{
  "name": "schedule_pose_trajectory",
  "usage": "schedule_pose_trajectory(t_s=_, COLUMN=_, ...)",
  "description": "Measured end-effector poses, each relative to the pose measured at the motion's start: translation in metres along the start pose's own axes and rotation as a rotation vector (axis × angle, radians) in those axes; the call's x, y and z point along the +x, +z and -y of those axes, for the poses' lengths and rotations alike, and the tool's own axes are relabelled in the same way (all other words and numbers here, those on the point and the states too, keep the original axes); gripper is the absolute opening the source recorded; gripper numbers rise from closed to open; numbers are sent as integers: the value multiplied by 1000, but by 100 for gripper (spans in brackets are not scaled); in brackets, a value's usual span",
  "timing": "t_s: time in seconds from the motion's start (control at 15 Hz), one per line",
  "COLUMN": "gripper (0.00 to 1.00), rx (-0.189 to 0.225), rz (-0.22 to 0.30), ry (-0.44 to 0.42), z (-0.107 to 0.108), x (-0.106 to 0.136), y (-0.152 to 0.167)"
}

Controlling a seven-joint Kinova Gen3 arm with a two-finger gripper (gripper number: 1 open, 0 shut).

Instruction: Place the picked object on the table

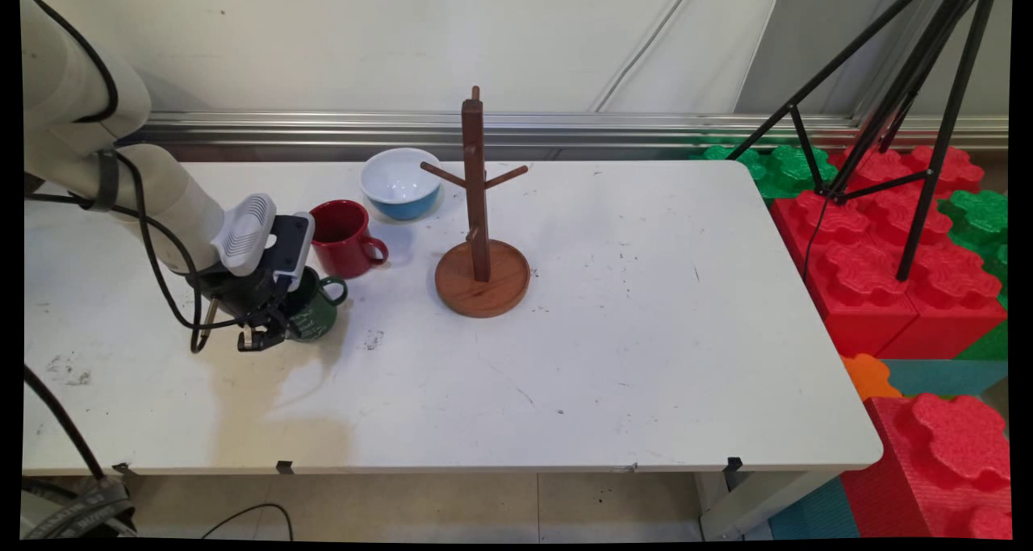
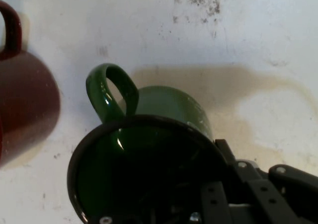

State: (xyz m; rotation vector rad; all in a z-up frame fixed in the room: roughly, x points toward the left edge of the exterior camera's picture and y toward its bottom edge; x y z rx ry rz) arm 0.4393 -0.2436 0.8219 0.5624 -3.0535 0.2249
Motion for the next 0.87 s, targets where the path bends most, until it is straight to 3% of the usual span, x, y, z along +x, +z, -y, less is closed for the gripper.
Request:
schedule_pose_trajectory(t_s=0.33, gripper=0, rx=-4, rz=14, ry=21, z=-1, x=1, y=3)
schedule_pose_trajectory(t_s=0.4, gripper=100, rx=-4, rz=15, ry=23, z=-1, x=1, y=4)
schedule_pose_trajectory(t_s=0.87, gripper=100, rx=0, rz=8, ry=34, z=-2, x=-1, y=3)
